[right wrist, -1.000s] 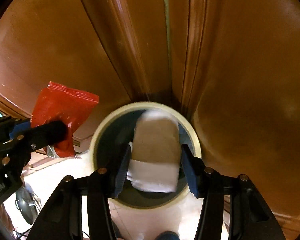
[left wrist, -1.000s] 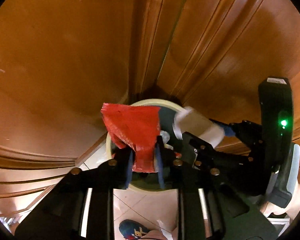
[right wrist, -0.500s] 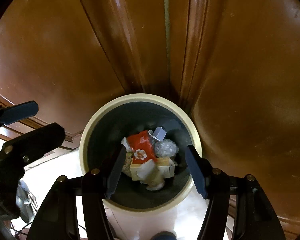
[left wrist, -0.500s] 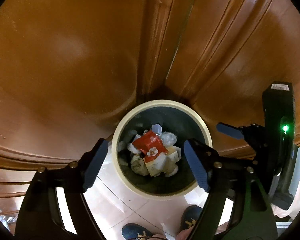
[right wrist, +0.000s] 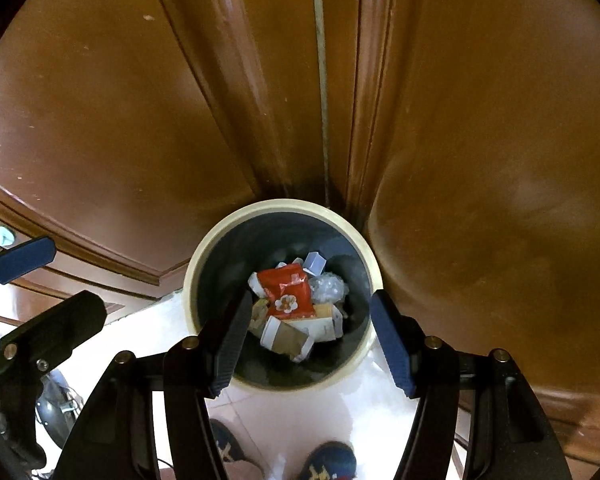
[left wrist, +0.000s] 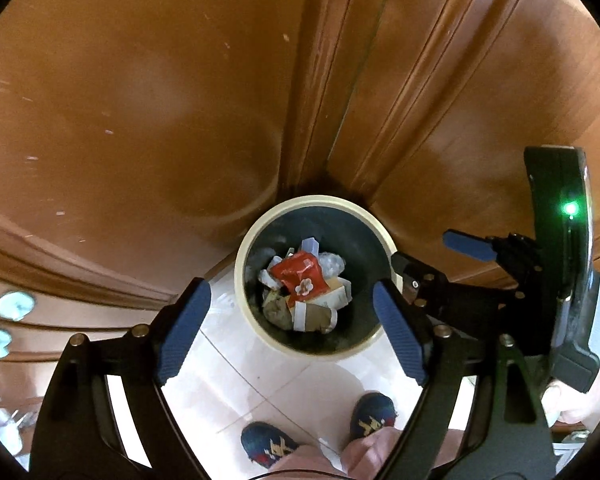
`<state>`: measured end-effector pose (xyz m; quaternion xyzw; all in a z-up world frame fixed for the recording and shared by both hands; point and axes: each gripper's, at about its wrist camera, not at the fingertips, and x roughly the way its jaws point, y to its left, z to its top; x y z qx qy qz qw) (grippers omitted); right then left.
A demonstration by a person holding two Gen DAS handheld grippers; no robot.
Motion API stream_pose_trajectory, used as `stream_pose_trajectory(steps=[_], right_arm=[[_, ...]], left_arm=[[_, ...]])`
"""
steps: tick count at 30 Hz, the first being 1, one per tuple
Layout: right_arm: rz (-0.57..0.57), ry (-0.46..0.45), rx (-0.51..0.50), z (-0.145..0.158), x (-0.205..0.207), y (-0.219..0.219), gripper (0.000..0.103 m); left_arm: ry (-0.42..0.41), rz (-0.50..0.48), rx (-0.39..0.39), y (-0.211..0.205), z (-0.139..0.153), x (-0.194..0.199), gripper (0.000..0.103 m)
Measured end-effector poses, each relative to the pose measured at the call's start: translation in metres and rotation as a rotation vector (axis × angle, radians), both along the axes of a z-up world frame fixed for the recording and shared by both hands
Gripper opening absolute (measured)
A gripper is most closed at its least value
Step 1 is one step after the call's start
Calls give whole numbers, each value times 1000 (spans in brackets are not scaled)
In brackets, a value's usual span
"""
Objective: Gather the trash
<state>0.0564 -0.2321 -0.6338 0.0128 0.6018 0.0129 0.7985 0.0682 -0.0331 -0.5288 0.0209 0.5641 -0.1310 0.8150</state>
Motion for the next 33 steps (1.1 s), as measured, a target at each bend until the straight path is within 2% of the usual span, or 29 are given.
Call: stream_pose_trajectory(steps=[7, 14, 18, 20, 26, 33], right_arm=[[1, 1, 2, 58, -6, 9, 63], [9, -5, 20, 138, -12, 17, 63], [7, -19, 37, 197, -20, 23, 63], [9, -37, 45, 236, -24, 25, 63], [28, -109, 50, 349, -33, 28, 63], [47, -181, 50, 449, -46, 29, 63]], left_arm=[[-7, 34, -14, 13, 64, -8, 82], [-35, 46, -21, 20, 148, -19, 82], [-53, 55, -41, 23, 206, -30, 82], [-76, 58, -49, 24, 238, -35, 82], [-182, 51, -49, 26, 333, -56, 82], [-273, 55, -44, 29, 420, -77, 82]])
